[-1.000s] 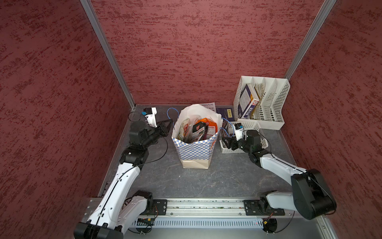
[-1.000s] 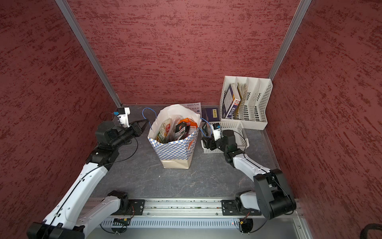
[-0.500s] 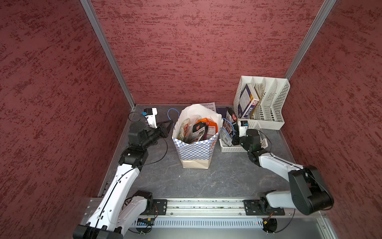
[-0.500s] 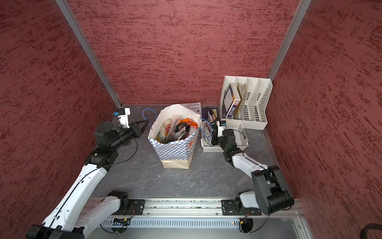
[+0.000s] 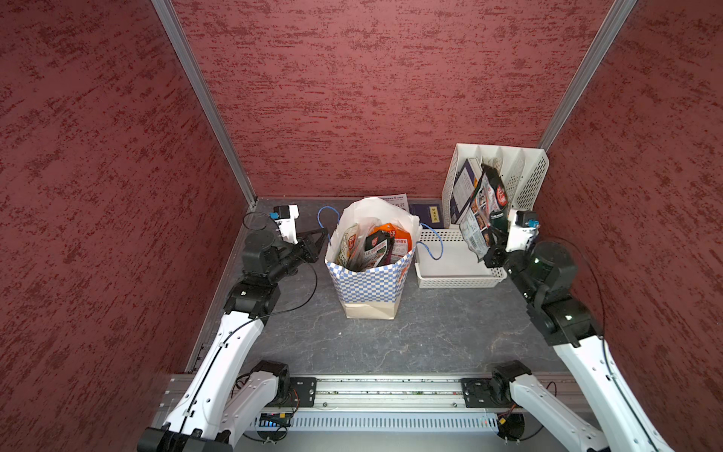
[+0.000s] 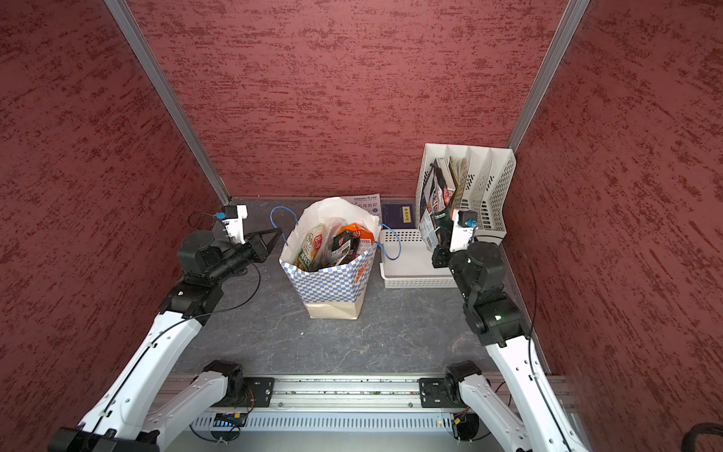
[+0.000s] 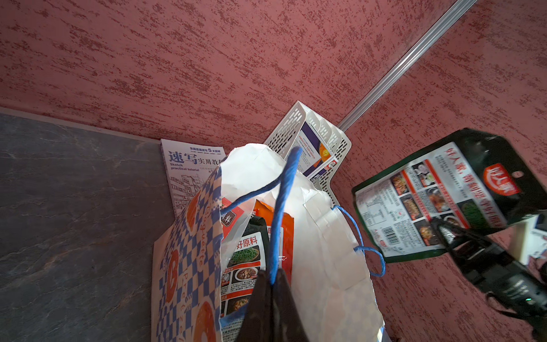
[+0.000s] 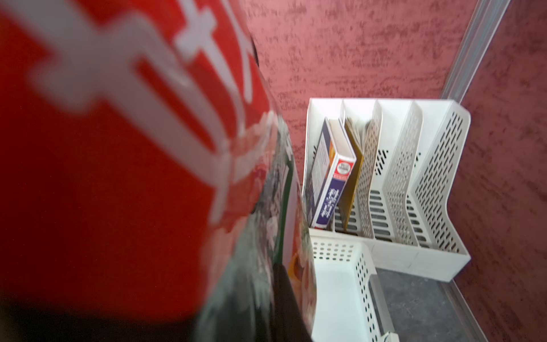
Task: Place the condiment packets inside the bag
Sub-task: Pick up the condiment packet from the storage box, then place the condiment packet in the paper bag.
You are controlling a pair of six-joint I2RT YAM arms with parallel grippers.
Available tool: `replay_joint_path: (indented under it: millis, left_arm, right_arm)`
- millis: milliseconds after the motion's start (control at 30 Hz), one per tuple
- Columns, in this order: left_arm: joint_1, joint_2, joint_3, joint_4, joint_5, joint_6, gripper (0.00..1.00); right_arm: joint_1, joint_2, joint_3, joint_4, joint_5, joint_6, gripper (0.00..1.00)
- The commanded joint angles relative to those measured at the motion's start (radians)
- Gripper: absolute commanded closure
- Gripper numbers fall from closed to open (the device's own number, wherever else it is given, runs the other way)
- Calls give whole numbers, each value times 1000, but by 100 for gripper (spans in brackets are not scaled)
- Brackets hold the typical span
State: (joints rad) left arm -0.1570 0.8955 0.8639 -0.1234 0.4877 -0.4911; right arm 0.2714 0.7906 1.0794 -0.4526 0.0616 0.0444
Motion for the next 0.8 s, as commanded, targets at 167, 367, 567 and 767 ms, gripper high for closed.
replay_joint_path:
  millis: [167,367,567,767]
  left_arm:
    - [-12,-14,20,60,53,43,100]
    - [-22,-14,24,59,56,57,100]
    - [-30,-22,28,66,66,65,100]
    - [-33,-38,22,67,71,75,100]
  right_arm:
    - [12,303,528,-428,-622,283,100]
    - [123,423,555,-191,-833,572,100]
    - [225,563,635,-121,-816,604,100]
    - [271,718,750,-189,-758,546,100]
